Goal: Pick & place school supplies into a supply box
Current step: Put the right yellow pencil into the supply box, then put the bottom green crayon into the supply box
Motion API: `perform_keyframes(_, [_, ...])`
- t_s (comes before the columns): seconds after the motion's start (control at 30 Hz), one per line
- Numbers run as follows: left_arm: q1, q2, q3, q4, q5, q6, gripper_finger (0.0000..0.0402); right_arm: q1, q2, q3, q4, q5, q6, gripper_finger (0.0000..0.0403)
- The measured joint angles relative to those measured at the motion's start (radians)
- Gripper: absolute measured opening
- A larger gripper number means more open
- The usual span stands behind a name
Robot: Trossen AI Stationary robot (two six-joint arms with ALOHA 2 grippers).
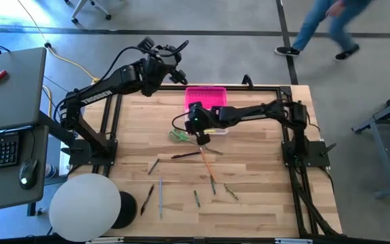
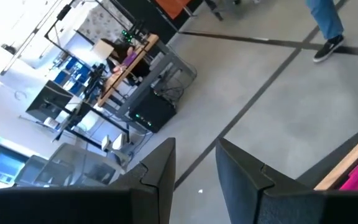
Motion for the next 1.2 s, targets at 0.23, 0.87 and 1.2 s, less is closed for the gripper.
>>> perform_keyframes(0.23, [0.0,0.0,0.0,-0.089,0.028,-0.064,0.0147,-0.005,0.04,0.008,0.013,0.023,-0.05,0.0003])
perform_keyframes(0.87, [0.0,0.0,-0.001,-0.116,0.024,-0.113,0.0147,0.062,-0.019,0.009,-0.034,0.227,-0.06,0.0102])
perform_keyframes(1.2, [0.0,0.0,-0.001,-0.129,0.042,-0.134,0.0147,0.246,-0.18,-0.013,-0.386,0.055,0.509,0.0099])
